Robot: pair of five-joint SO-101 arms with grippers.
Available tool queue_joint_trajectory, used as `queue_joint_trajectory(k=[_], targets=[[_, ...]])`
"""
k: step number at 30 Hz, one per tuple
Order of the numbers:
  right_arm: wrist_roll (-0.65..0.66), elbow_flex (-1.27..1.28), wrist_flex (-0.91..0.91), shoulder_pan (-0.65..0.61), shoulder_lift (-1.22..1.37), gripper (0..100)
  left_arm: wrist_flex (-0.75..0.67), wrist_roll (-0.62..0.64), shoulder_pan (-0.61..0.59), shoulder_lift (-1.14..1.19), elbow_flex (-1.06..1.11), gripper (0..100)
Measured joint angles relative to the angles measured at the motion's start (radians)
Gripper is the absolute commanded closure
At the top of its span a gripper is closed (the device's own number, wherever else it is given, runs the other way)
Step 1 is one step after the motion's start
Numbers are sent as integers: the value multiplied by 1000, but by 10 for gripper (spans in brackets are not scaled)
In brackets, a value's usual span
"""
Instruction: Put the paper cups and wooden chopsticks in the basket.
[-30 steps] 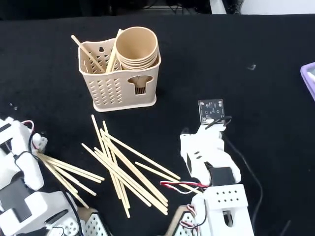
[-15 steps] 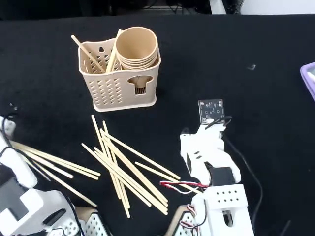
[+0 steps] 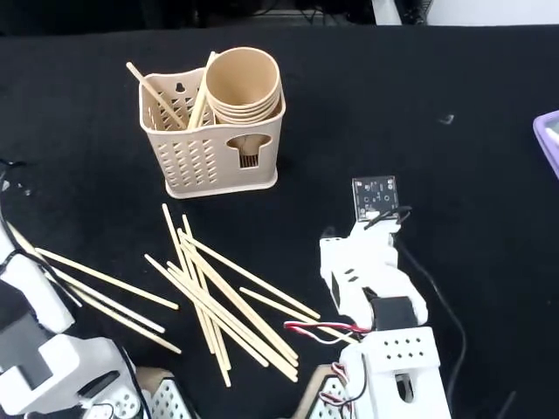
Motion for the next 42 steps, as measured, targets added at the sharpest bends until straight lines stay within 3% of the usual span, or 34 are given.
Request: queue_joint_trajectory(k=[5,16,23,26,35,42], targets=[[0,0,0,0,0,737,0,-2,37,-81,-2,970],[0,0,0,0,0,737,-147,-2,236,-540,184,970],[0,0,0,0,0,737,-262,0,250,-677,206,970],[0,0,0,0,0,737,-336,63,252,-727,184,970],[0,12,0,0,0,737,-526,138,526,-698,86,970],[0,12,0,0,0,737,-675,138,663,-551,-9,970]])
